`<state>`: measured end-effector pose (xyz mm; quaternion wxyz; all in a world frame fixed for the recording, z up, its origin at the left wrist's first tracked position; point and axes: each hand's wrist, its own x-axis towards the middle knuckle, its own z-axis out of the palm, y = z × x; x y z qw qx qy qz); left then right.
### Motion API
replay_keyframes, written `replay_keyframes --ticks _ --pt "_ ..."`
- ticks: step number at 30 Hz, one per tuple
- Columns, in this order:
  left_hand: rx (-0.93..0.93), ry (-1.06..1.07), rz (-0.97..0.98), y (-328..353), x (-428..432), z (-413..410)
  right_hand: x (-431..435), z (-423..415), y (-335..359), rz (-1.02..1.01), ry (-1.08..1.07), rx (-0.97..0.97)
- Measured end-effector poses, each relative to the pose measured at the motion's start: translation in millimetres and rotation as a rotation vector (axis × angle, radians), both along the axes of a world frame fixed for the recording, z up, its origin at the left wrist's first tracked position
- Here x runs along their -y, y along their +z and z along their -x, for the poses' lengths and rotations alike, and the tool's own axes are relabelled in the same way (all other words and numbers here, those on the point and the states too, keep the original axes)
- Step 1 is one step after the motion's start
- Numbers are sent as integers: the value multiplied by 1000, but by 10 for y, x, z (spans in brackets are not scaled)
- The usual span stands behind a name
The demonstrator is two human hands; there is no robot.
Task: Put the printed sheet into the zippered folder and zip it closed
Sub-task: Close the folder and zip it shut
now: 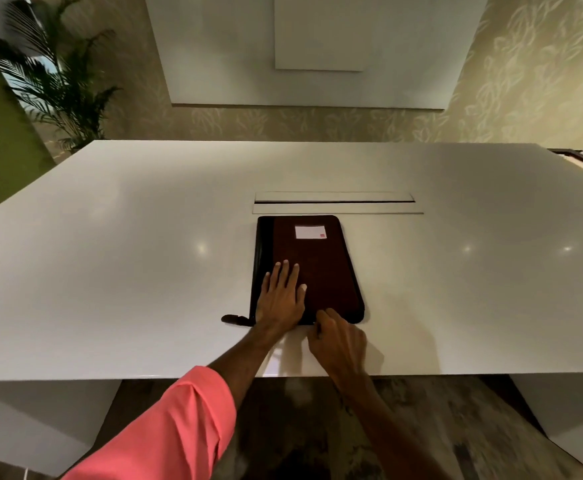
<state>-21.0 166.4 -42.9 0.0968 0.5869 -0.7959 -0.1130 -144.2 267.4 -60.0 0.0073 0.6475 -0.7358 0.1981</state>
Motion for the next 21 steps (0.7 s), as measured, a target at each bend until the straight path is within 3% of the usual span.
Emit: replay_keyframes --ticks 10,21 --pt "43 8 29 -143 57 19 14 710 -39 59 -162 -1" --pt "104 -20 75 -305 127 -1 270 1175 -60 76 -131 -112"
